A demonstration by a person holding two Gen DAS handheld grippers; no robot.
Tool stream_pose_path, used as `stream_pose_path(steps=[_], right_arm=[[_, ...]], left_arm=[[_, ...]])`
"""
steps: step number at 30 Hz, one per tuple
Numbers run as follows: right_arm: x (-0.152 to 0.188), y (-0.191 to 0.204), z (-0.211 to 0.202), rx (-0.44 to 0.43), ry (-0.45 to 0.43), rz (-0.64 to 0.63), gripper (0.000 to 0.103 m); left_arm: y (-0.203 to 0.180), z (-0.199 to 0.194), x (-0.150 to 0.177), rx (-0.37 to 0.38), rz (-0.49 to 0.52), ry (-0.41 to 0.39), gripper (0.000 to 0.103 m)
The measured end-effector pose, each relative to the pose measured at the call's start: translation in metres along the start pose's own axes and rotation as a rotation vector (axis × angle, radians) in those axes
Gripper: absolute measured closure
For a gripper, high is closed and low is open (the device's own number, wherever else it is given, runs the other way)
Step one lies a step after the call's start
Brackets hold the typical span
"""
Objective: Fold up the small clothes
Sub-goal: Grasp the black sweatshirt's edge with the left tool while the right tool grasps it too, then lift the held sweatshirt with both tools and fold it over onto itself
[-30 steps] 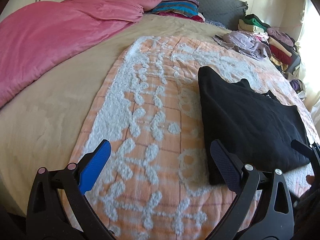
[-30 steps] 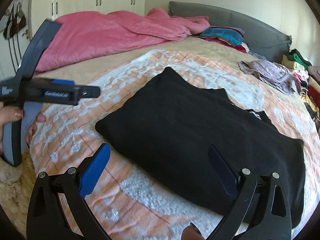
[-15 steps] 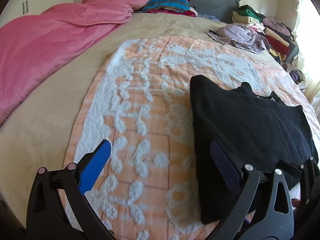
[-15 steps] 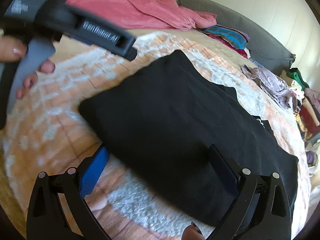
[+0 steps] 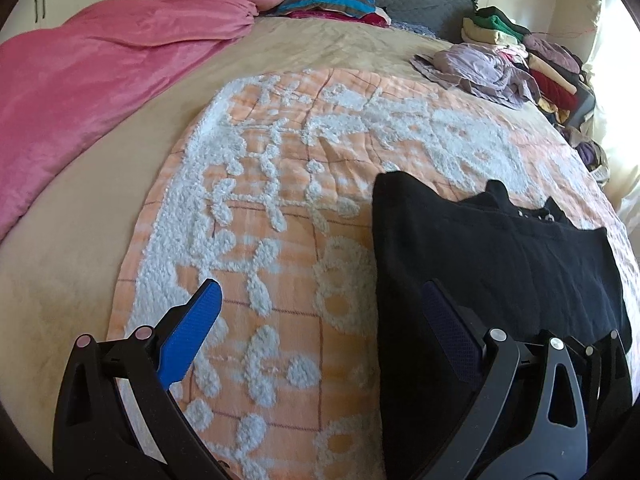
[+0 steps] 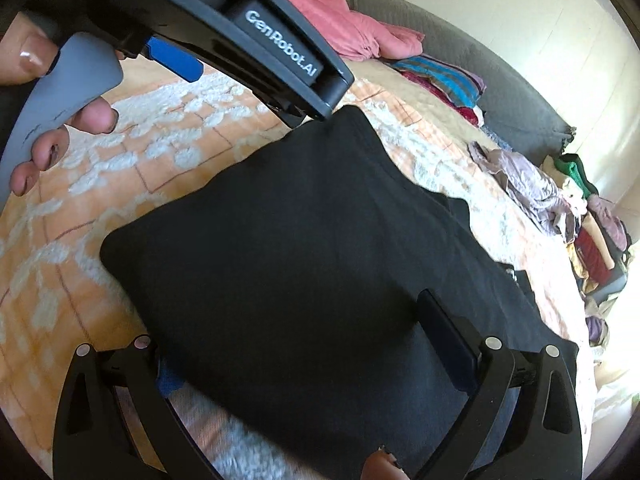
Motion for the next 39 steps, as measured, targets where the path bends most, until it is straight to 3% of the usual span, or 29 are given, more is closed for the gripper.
stream_pose_path(steps=[8,12,14,15,16,19,24,30,32,37,39], right_arm=[[-0.009,-0.010,-0.008,0.045,-0.068,0.033,0.008],[-0.010,-0.015,-0.025,0.032,-0.126,0.053,0.033],[-0.010,-0.014,-0.033,0.001,-0.160,0.049,0.055],[-0.010,-0.012,-0.038,-0.025,-0.174,0.046,0.070],[-0.010,-0.011,-0.041,-0.051,-0.185,0.048,0.074],[-0.007,-0.015,-0.047,-0.069,-0.208,0.059,0.081],[-0.005,-0.028,-0.060,-0.085,-0.237,0.119,0.084],[-0.002,-0.043,-0.074,-0.068,-0.267,0.152,0.085],[0.000,-0.047,-0.078,-0.064,-0.276,0.164,0.085],[0.007,-0.064,-0.087,-0.048,-0.292,0.201,0.086],[0.010,-0.069,-0.093,-0.039,-0.300,0.218,0.086]], left_arm=[[0.000,0.013,-0.016,0.068,-0.060,0.030,0.010],[-0.008,0.023,-0.018,0.120,-0.083,0.063,0.010],[-0.012,0.030,-0.019,0.147,-0.097,0.079,0.010],[-0.014,0.034,-0.019,0.163,-0.108,0.092,0.010],[-0.016,0.040,-0.018,0.171,-0.121,0.105,0.010],[-0.019,0.053,-0.014,0.183,-0.151,0.151,0.010],[-0.027,0.062,-0.015,0.193,-0.158,0.169,0.010],[-0.044,0.057,-0.024,0.281,-0.188,0.154,0.010],[-0.058,0.052,-0.026,0.287,-0.155,0.151,0.016],[-0.089,0.041,-0.031,0.329,-0.114,0.144,0.067],[-0.102,0.034,-0.035,0.331,-0.082,0.128,0.075]])
Point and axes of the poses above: each gripper's, at about its wrist camera, not at the fingertips, and z roughly the way its jaws point, y to its left, x to its underside, the point moved 5 cm from there along z, roughly the way its jaws point, and after that the axes turned 8 degrees about x, right-handed, at the moved point
